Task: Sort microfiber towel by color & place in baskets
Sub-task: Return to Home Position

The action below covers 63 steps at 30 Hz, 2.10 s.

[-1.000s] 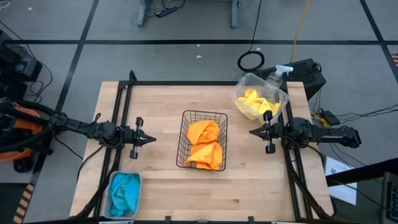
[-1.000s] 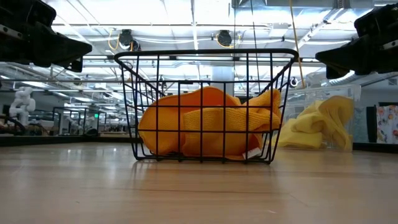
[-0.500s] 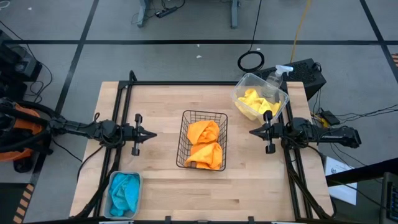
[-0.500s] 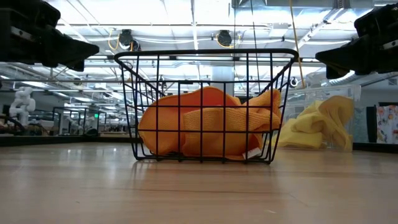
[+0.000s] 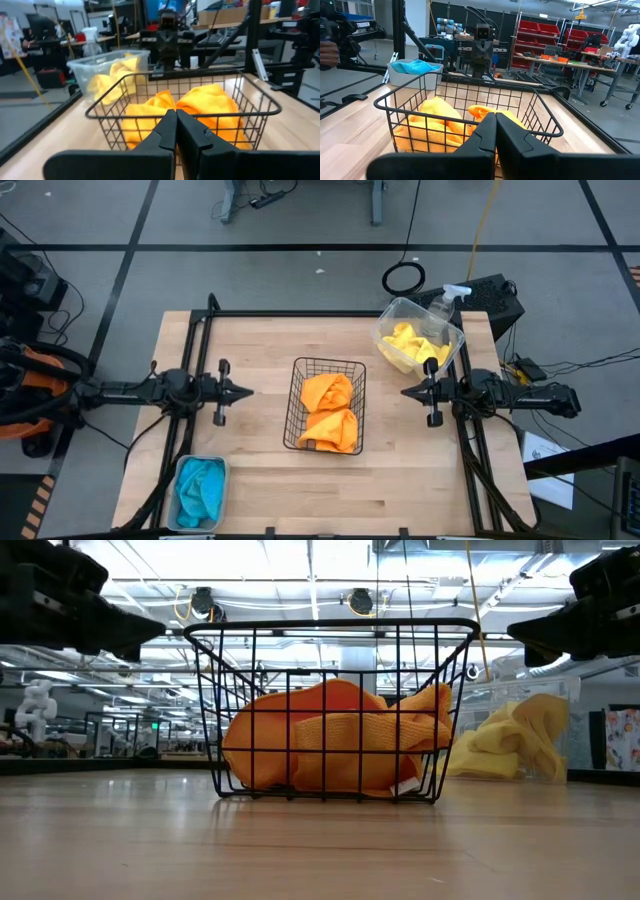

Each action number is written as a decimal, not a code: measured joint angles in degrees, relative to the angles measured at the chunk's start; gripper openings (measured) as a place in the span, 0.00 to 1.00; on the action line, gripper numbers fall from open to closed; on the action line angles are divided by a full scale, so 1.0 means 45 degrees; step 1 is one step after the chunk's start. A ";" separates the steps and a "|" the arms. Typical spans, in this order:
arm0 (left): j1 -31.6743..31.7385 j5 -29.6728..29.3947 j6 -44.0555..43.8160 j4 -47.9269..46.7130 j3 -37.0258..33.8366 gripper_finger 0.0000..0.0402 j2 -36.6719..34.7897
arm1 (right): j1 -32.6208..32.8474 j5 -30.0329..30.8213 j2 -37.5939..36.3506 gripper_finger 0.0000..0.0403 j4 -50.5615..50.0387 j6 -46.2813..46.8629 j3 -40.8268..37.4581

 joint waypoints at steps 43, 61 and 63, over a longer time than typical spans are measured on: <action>0.0641 -0.0991 -0.0565 -0.0961 -0.0005 0.02 0.0015 | 0.0000 0.0000 0.0005 0.00 -0.0005 0.0004 0.0000; 0.0636 -0.1107 -0.0535 -0.0477 -0.0005 0.02 0.0019 | 0.0000 0.0000 0.0005 0.00 -0.0005 0.0005 0.0000; 0.0636 -0.1107 -0.0486 -0.0168 -0.0003 0.02 0.0018 | 0.0000 0.0000 0.0003 0.00 -0.0005 0.0004 0.0000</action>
